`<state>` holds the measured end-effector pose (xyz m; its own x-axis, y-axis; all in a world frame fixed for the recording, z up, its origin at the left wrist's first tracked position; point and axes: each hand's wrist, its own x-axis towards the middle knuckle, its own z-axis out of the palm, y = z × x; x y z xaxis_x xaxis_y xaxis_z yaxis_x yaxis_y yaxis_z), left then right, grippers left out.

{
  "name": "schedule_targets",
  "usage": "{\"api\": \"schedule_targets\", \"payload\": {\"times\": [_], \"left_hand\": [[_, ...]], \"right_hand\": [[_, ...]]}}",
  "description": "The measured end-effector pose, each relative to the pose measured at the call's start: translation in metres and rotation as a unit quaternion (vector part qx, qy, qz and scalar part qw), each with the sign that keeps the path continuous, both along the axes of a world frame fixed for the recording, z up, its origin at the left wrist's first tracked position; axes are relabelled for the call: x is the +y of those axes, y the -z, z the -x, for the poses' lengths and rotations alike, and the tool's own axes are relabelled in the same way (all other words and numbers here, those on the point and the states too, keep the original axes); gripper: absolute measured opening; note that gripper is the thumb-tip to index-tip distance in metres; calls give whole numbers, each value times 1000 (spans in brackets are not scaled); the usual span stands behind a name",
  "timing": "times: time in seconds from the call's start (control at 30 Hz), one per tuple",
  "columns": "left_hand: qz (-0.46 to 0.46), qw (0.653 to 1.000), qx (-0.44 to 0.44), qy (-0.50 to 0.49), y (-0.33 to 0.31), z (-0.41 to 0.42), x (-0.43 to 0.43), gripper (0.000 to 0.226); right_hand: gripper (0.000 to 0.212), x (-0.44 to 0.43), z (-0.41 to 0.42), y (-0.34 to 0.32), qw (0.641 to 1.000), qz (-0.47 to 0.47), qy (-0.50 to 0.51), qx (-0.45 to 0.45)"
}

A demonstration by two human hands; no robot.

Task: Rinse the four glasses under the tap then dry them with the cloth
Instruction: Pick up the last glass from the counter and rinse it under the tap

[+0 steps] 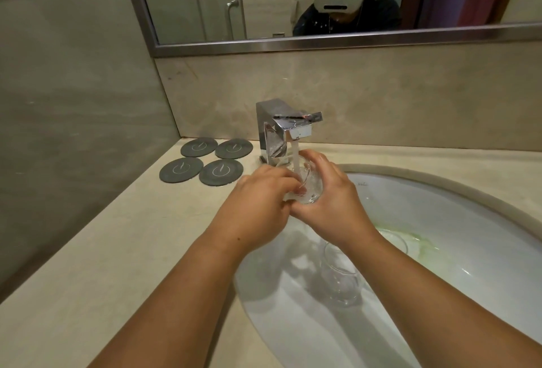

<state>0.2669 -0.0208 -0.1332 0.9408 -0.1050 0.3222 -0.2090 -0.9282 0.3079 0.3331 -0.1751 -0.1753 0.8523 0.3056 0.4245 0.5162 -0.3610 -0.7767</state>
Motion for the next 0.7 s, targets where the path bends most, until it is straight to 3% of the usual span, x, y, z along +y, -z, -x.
{"api": "schedule_targets", "payload": {"times": [0.13,0.43,0.7], "left_hand": [[6,998,64,6,4,0,1,63],[11,995,98,6,8,-3,-1,62],[10,992,125,10,7,-1,-2,34]], "right_hand": [[93,4,-1,3,999,41,-13,-23],[87,3,1,0,997,43,-44,-55],[87,2,5,-1,994,69,-70,-46]]}}
